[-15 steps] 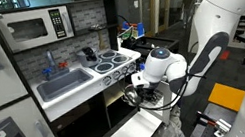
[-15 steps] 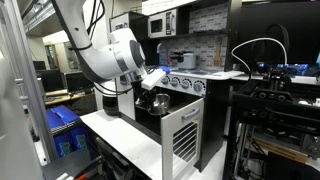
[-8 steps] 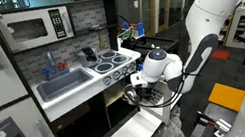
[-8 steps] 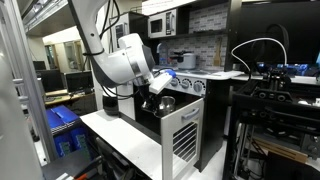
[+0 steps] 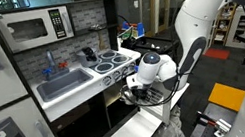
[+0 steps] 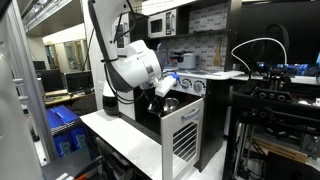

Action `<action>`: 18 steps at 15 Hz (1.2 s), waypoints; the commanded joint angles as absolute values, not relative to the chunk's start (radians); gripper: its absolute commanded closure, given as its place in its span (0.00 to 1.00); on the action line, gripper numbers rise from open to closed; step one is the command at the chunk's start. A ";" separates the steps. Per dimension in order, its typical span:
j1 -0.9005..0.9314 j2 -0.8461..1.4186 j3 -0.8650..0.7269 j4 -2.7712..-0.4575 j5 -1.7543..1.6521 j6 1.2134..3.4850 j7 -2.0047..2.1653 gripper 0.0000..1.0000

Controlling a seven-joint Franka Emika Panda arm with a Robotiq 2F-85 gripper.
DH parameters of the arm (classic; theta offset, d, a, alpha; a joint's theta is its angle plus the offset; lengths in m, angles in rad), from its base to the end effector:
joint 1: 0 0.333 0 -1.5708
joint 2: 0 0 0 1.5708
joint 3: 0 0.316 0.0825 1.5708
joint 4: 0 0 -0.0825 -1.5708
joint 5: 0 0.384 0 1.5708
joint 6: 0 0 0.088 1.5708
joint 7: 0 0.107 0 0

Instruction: Move the pot from the stove and put it in the stove cabinet

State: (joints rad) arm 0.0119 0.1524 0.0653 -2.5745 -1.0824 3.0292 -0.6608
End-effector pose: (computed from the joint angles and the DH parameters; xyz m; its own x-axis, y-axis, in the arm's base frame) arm 0.4325 0.1010 0.2233 -0.1981 0.9699 -0.1414 0.9123 0.2352 0.3351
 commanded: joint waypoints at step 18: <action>0.064 0.379 0.038 -2.311 -1.677 3.029 -0.127 0.99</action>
